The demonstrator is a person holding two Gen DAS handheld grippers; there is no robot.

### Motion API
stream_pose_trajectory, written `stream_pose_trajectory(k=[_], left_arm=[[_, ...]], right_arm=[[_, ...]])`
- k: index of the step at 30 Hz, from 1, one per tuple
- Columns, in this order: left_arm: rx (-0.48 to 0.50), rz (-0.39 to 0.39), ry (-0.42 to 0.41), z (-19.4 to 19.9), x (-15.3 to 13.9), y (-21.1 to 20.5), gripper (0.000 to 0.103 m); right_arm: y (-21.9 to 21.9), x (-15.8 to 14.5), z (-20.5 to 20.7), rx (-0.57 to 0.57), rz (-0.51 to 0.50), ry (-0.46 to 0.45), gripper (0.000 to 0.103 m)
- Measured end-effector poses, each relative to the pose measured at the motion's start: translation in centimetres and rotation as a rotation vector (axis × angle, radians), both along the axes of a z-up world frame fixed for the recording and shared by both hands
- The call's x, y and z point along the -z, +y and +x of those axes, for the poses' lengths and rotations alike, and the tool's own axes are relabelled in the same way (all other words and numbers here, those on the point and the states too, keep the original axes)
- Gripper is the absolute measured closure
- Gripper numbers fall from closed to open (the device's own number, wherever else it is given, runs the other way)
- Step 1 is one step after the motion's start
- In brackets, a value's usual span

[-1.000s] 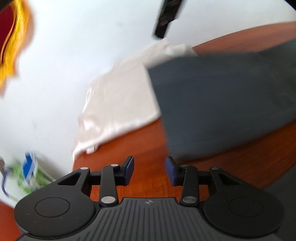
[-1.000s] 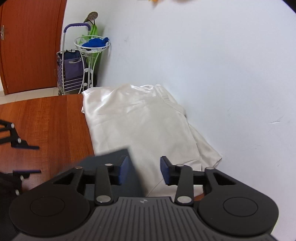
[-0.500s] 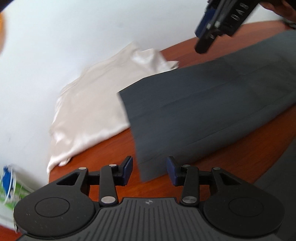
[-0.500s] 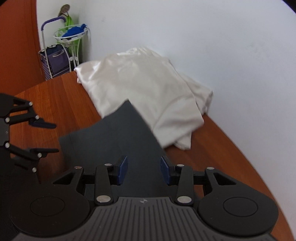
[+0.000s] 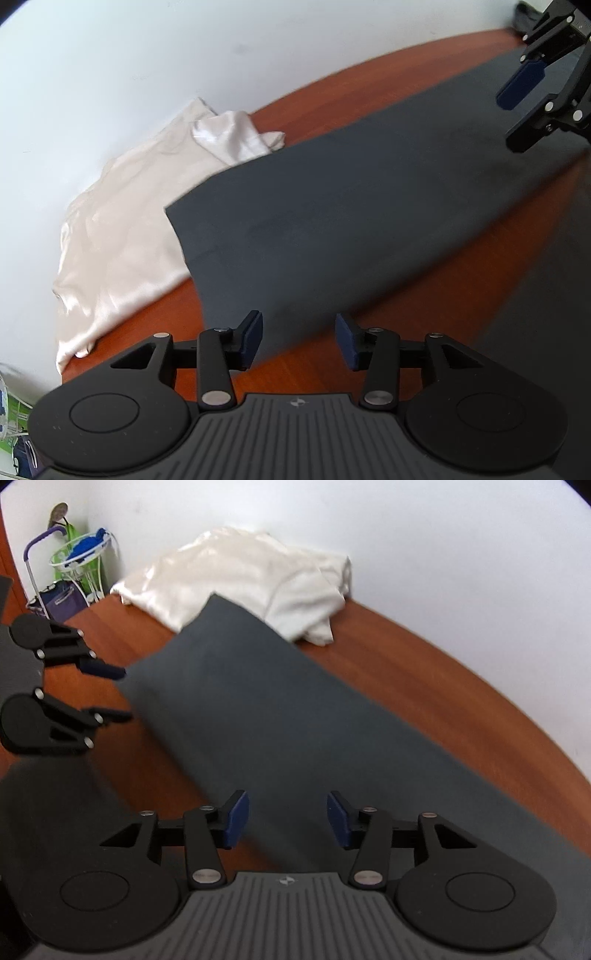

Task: Fold clothes
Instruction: 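Lay the trouser leg straight beside the other leg with the left tool, then open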

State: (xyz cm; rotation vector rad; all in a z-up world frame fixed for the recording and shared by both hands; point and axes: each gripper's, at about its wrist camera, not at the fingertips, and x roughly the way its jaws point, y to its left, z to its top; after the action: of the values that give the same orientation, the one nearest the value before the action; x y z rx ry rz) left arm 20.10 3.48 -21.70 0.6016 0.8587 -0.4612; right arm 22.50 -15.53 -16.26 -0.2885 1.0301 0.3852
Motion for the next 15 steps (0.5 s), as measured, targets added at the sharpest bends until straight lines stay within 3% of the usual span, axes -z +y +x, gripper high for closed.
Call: stream_pose_trajectory(k=[8, 15], left_arm=[[0.025, 0.032, 0.051, -6.1, 0.8, 1.3, 0.059], [0.034, 0.045, 0.086, -8.5, 1.8, 1.9, 0.059]], right_arm=[[-3.9, 1.0, -7.2, 0.125, -0.027, 0.061, 0.049], [-6.1, 2.6, -12.4, 0.218, -0.058, 0.093, 0.047]])
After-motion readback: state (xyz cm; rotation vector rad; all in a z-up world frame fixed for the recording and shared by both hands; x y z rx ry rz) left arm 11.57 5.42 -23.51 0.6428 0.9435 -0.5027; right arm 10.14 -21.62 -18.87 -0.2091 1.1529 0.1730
